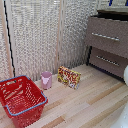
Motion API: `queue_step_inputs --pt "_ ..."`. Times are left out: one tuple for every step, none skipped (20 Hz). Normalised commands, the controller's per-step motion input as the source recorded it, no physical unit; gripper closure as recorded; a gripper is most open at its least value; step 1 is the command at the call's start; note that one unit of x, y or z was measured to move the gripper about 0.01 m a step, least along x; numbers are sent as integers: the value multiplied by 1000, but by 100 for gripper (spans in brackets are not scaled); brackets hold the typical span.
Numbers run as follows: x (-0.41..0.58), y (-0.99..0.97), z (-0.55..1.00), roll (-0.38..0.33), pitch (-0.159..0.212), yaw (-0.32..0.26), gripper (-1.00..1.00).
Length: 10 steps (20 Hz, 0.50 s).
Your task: Transport the gripper mindfully toward the orange-red bowl and clasp it to elevate with ease. Ensure your robot's arm aligns efficiently with the top drawer's opening. Carefully slide the orange-red bowl into the designated spot with precision. After confirmation, withdraw the gripper gently. Close the drawer smoothly by transitioning the gripper to its handle.
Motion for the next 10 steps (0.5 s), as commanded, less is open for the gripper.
queue_step_inputs --pt "-137 194 0 -314 62 116 -100" --pt "-129 206 -29 -344 48 99 -100" --pt "-120 174 -103 -375 25 90 -100" --pt "-117 160 -129 -375 18 91 -100" --pt "-120 151 -131 -375 16 93 -100" --pt "-149 151 -89 -375 27 86 -100" --pt "-174 151 -54 -375 36 80 -100" --pt "-169 177 -77 -375 33 75 -100" --pt "-183 183 -74 -375 35 75 -100" --pt "-183 189 -77 -375 38 80 -100"
